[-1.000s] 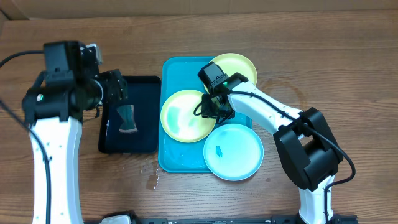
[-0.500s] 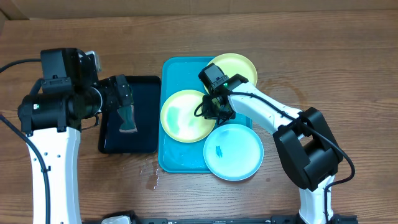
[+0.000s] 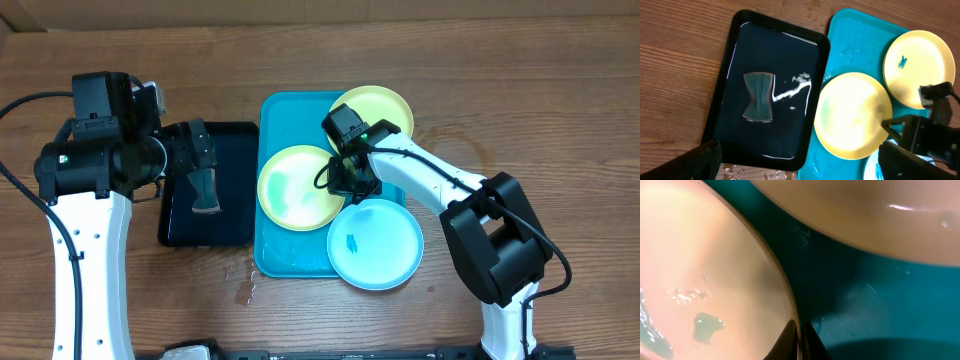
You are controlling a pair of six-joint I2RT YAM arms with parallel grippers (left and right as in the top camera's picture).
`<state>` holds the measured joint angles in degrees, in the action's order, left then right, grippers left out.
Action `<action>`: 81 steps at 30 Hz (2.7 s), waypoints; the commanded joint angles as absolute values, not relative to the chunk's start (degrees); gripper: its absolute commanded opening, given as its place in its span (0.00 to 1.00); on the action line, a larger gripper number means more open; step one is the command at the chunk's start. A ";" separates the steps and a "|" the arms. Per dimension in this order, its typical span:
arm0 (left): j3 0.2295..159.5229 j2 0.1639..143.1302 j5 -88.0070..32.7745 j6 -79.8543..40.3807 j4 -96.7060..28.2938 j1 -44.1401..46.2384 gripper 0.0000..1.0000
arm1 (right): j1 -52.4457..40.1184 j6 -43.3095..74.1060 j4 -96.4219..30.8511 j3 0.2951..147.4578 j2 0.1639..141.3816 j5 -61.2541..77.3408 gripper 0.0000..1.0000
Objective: Clean dirty plates on tray and stack at the side
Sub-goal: 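Lift the scrubbed yellow plate off the tray with the right gripper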
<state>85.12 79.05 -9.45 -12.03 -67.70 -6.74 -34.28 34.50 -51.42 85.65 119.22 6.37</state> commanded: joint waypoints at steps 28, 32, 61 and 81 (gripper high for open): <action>85.62 79.40 -9.96 -12.43 -67.51 -6.57 1.00 | -43.18 36.25 -51.57 101.27 111.31 -8.78 0.04; 85.62 79.40 -9.96 -12.43 -67.48 -6.57 1.00 | -46.98 35.90 -45.95 101.27 112.29 -14.11 0.04; 85.62 79.40 -9.96 -12.43 -67.48 -6.57 1.00 | -52.14 -25.61 9.82 101.27 114.24 -35.38 0.04; 85.62 79.40 -9.96 -12.43 -67.51 -6.57 1.00 | -55.57 -40.99 34.92 101.27 114.24 -35.94 0.04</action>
<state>85.10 79.05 -9.45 -12.03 -67.72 -6.74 -55.02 -40.18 34.35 99.77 114.32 -35.42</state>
